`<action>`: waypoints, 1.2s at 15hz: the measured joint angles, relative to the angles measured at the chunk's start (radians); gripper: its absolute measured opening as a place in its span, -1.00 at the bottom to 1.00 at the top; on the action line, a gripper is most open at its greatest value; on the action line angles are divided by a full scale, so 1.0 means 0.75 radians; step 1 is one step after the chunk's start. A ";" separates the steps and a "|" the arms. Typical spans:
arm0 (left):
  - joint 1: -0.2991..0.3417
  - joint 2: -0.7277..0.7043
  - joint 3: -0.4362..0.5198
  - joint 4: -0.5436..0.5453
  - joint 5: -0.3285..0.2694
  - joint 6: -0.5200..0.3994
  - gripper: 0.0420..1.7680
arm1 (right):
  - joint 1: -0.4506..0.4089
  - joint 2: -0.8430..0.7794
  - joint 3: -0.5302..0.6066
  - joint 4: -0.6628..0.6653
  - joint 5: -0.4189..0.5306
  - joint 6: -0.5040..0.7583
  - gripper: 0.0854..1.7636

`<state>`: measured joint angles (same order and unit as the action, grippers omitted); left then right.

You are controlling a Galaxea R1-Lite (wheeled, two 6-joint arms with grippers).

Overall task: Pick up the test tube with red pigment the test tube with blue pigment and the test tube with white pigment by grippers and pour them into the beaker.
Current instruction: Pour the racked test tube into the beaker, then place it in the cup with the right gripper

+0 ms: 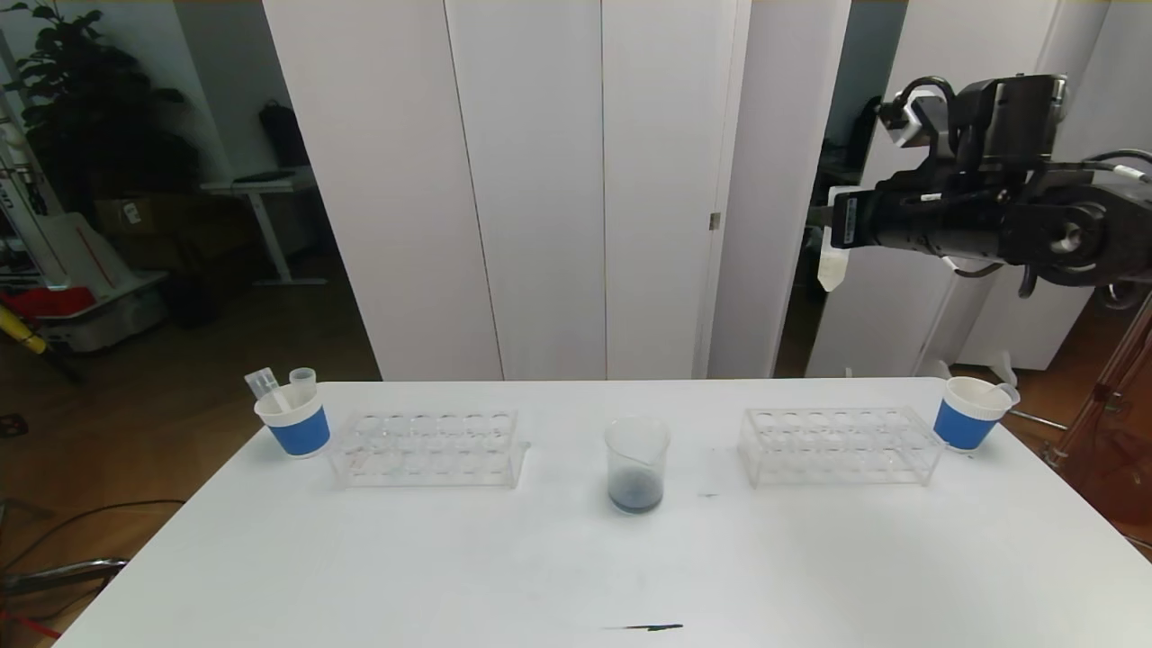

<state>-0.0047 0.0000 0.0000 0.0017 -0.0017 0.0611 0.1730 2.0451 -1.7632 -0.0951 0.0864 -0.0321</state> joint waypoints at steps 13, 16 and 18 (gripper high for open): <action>0.000 0.000 0.000 -0.001 0.000 0.001 0.98 | 0.263 0.262 0.367 -0.839 0.361 -0.483 -0.42; 0.001 0.001 0.000 0.000 0.000 0.000 0.98 | 0.282 0.280 0.461 -0.976 0.440 -0.577 -0.42; 0.000 0.001 0.000 0.000 0.001 0.001 0.98 | 0.284 0.288 0.512 -1.033 0.445 -0.705 -0.42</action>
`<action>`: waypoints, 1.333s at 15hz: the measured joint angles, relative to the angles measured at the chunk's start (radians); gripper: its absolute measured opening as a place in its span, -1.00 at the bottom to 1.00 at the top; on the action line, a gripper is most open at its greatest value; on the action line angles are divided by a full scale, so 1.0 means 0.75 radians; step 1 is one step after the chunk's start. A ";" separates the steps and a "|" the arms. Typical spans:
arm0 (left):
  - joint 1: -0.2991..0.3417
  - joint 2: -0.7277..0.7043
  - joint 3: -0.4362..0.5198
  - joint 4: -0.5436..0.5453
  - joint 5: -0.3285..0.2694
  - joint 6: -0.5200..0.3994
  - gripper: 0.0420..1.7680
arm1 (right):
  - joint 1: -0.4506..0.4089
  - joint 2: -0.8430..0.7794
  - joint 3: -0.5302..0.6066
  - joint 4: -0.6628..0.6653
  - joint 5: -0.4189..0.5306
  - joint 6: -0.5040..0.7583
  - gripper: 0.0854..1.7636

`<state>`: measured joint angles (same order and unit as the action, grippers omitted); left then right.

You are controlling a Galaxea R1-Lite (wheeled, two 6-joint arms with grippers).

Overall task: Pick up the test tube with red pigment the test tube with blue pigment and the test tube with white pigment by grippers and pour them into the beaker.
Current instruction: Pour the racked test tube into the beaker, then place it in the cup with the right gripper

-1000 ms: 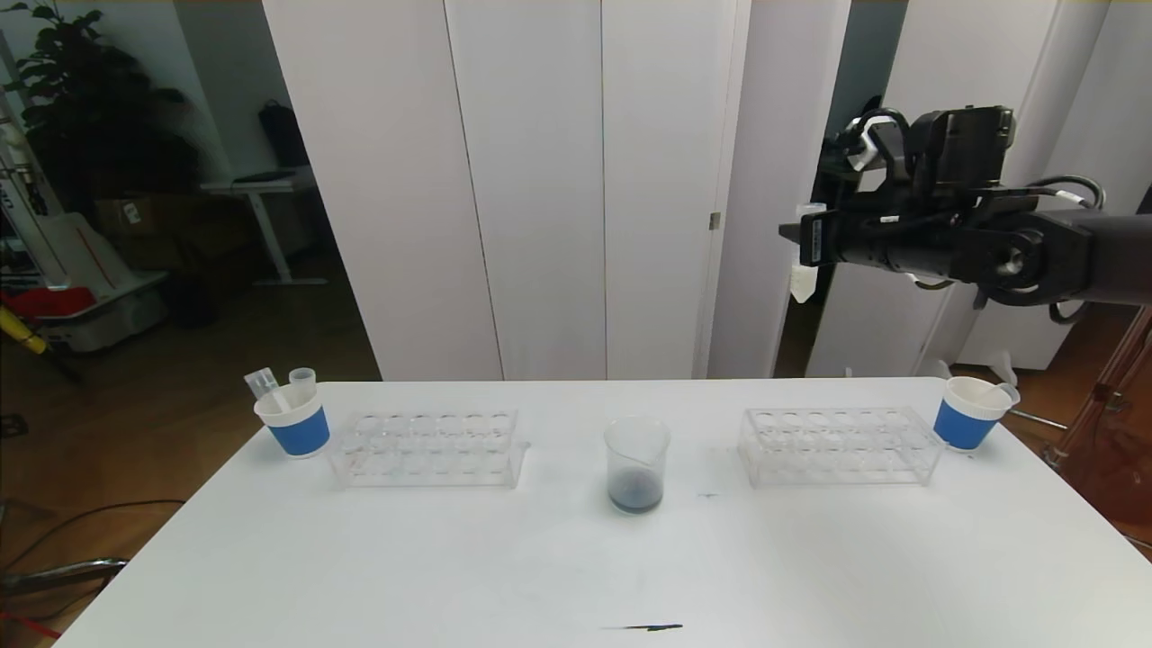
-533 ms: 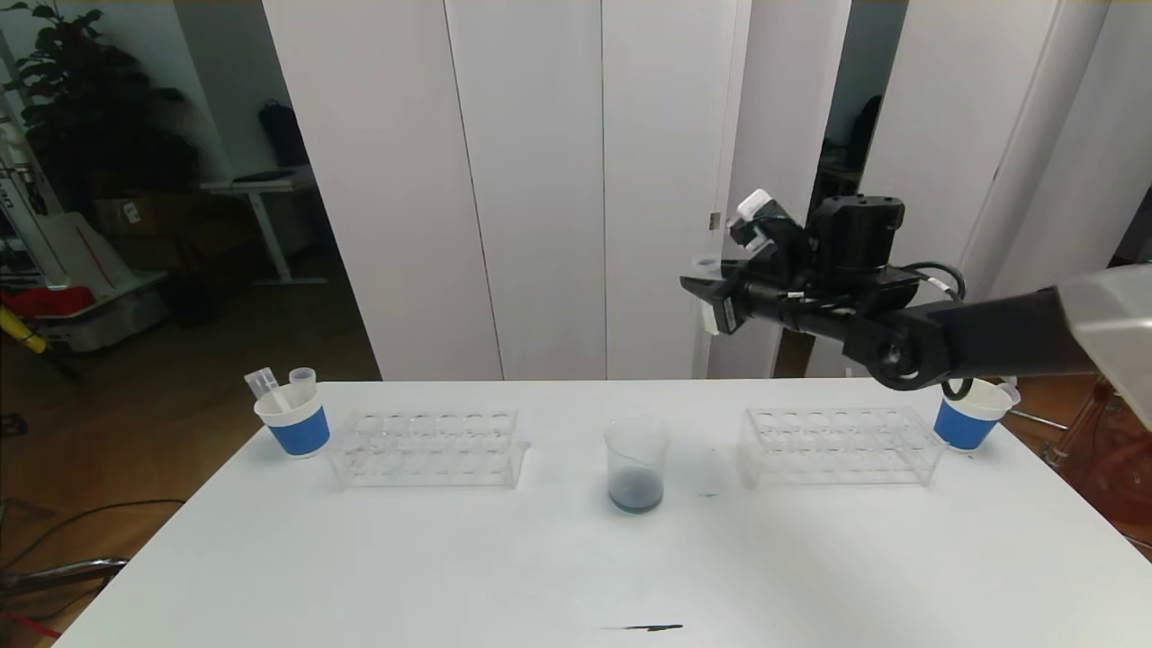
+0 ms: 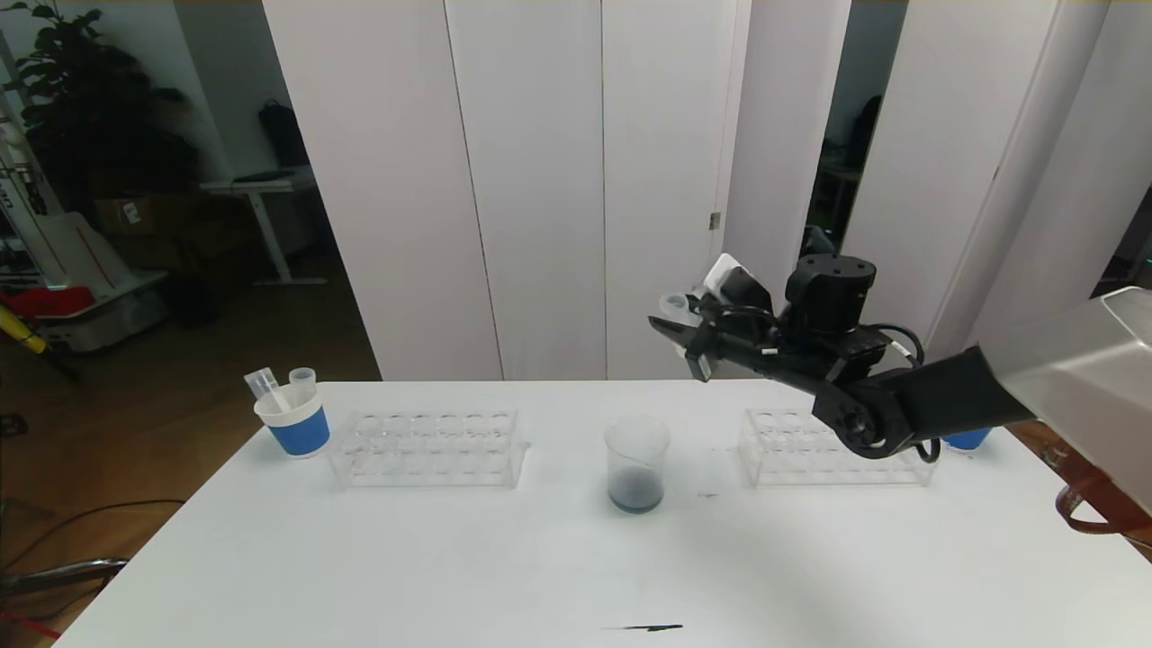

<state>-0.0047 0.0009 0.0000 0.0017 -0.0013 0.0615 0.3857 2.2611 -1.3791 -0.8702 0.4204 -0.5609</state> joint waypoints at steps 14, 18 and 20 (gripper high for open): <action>0.000 0.001 0.000 0.000 0.000 0.000 0.98 | -0.009 0.121 -0.047 -0.090 0.344 -0.851 -0.42; 0.000 0.001 0.000 0.000 -0.001 -0.001 0.98 | -0.009 0.164 -0.119 -0.091 0.346 -1.001 -0.42; 0.000 0.001 0.000 0.000 0.000 -0.001 0.98 | -0.015 0.171 -0.127 -0.093 0.378 -1.051 -0.42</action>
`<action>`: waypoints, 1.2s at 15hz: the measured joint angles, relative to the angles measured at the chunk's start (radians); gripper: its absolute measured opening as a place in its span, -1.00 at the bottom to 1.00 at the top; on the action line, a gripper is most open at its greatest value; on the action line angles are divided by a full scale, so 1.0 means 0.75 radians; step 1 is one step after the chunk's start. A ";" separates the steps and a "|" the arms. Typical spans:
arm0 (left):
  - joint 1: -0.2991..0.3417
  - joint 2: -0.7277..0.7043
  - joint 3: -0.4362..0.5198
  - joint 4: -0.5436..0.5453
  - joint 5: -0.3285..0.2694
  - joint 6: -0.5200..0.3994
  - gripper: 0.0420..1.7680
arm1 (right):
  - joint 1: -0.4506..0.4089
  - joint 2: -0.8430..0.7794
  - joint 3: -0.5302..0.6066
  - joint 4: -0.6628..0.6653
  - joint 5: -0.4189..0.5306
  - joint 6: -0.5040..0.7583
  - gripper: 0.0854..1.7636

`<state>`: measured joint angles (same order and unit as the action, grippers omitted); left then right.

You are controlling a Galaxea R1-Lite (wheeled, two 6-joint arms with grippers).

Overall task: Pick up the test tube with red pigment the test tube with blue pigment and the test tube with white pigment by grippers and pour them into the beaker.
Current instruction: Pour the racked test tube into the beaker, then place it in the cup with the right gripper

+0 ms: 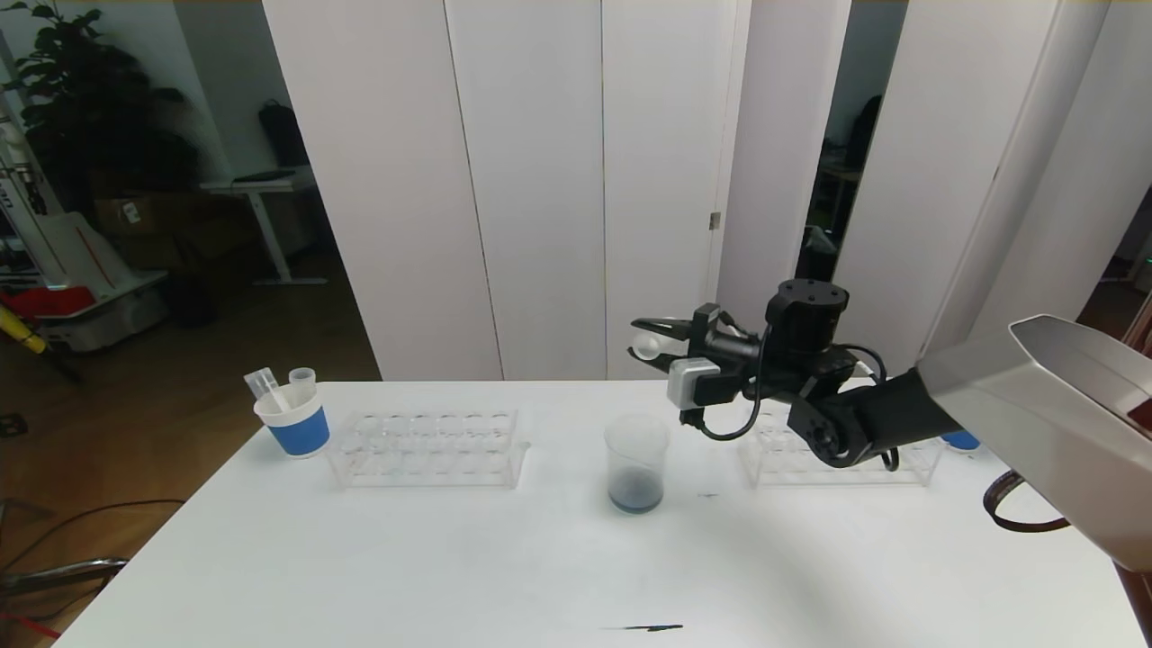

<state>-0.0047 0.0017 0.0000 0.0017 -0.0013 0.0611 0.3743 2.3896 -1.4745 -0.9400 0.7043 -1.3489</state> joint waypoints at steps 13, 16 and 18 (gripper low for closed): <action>0.001 0.000 0.000 0.000 -0.001 0.000 0.98 | -0.018 0.086 -0.117 0.008 0.037 -0.154 -0.42; 0.001 0.000 0.000 0.000 -0.001 0.000 0.98 | -0.019 0.090 -0.126 0.012 0.043 -0.218 -0.42; 0.000 0.000 0.000 0.000 -0.001 0.000 0.98 | -0.019 0.092 -0.129 0.013 0.047 -0.231 -0.42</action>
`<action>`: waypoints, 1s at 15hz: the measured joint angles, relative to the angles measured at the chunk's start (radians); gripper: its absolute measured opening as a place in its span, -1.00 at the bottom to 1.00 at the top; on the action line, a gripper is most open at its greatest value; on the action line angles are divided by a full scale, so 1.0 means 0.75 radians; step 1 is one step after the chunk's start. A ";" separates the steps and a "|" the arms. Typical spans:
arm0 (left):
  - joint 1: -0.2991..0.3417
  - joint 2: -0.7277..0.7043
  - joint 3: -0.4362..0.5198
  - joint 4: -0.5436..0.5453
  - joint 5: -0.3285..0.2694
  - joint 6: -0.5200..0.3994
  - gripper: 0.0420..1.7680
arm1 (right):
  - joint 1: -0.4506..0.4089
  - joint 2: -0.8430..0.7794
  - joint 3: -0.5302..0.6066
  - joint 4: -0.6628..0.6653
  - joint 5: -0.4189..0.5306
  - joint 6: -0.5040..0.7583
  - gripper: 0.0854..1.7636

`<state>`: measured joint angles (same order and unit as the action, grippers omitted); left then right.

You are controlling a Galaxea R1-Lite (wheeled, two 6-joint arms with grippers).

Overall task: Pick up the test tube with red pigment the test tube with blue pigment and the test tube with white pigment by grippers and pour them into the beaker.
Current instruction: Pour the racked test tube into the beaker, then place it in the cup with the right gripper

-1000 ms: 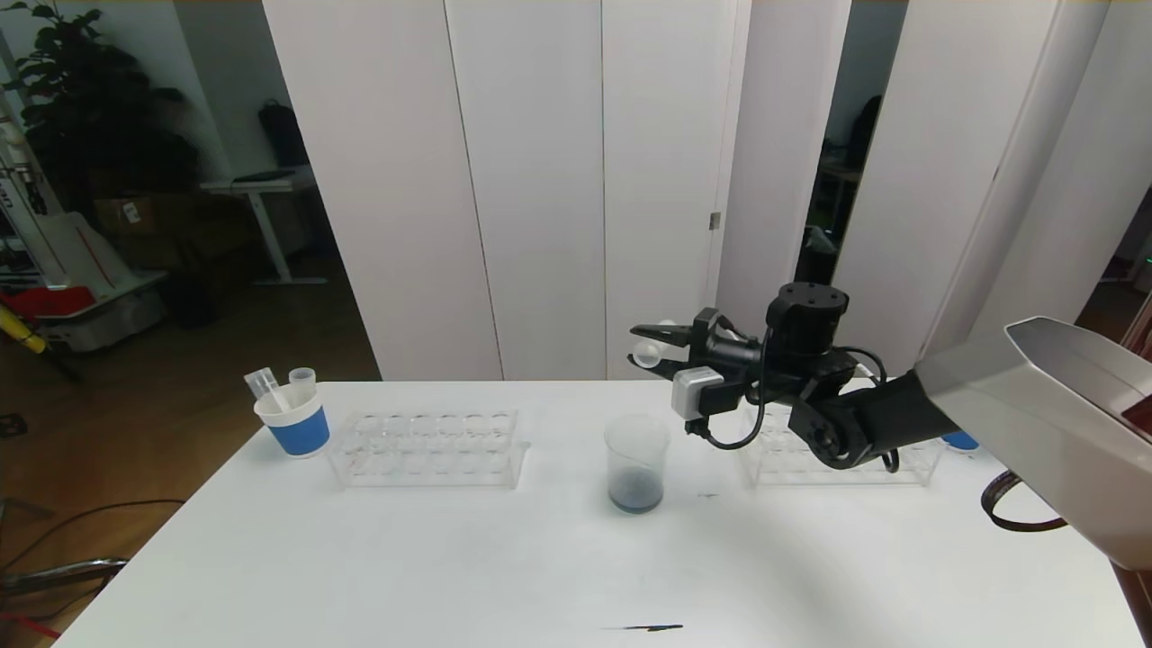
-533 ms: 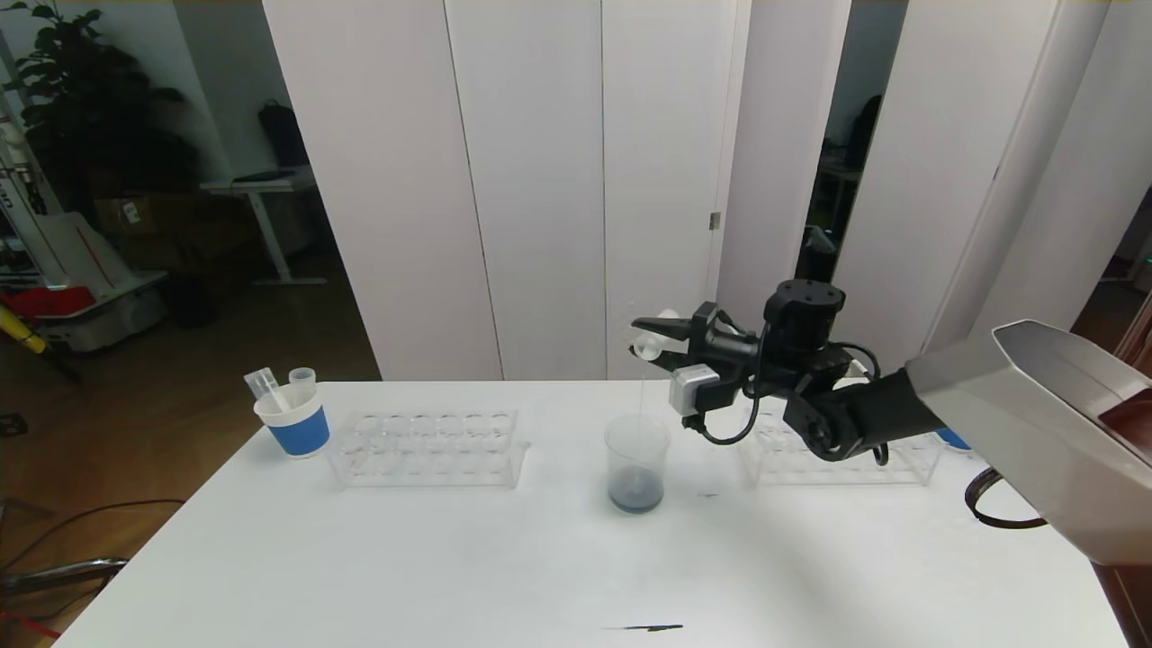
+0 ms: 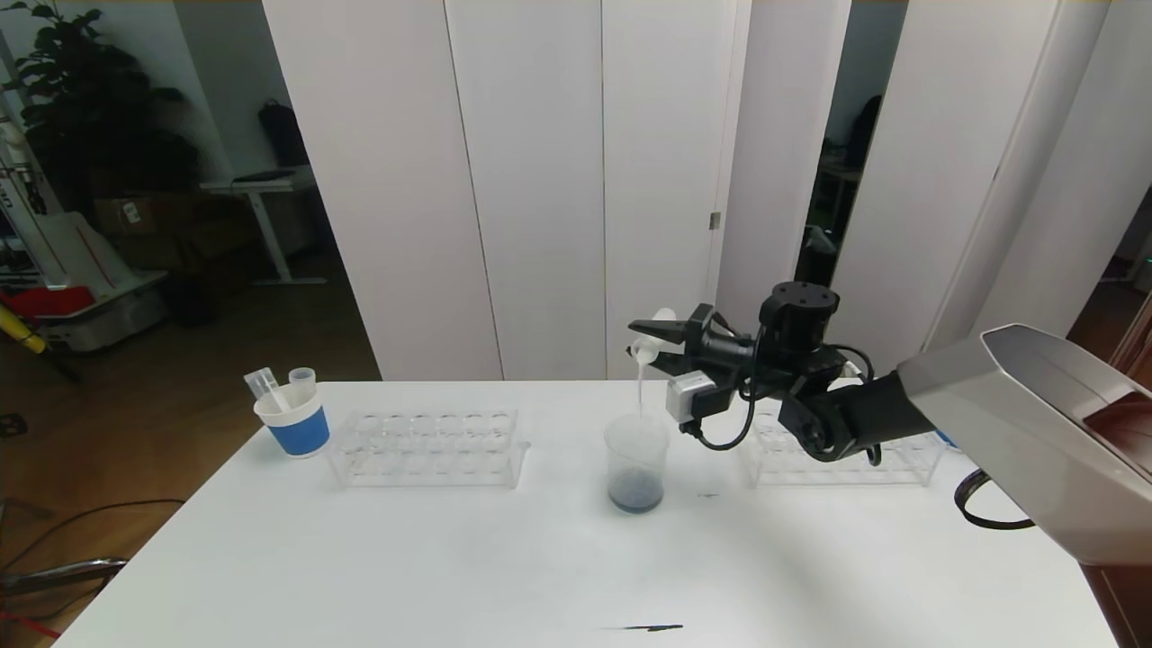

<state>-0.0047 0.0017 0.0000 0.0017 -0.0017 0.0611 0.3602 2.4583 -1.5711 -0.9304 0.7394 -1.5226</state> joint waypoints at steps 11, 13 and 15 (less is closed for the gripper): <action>0.000 0.000 0.000 -0.001 0.000 0.001 0.98 | -0.008 0.010 -0.065 0.009 0.092 -0.157 -0.42; 0.000 0.000 0.000 -0.001 0.000 0.000 0.98 | -0.012 0.014 -0.074 0.009 0.108 -0.178 -0.42; 0.000 0.000 0.000 0.000 0.000 0.000 0.98 | -0.015 0.016 -0.086 0.015 0.127 -0.192 -0.42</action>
<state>-0.0047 0.0017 0.0000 0.0017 -0.0017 0.0611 0.3491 2.4704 -1.6355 -0.9191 0.8347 -1.6664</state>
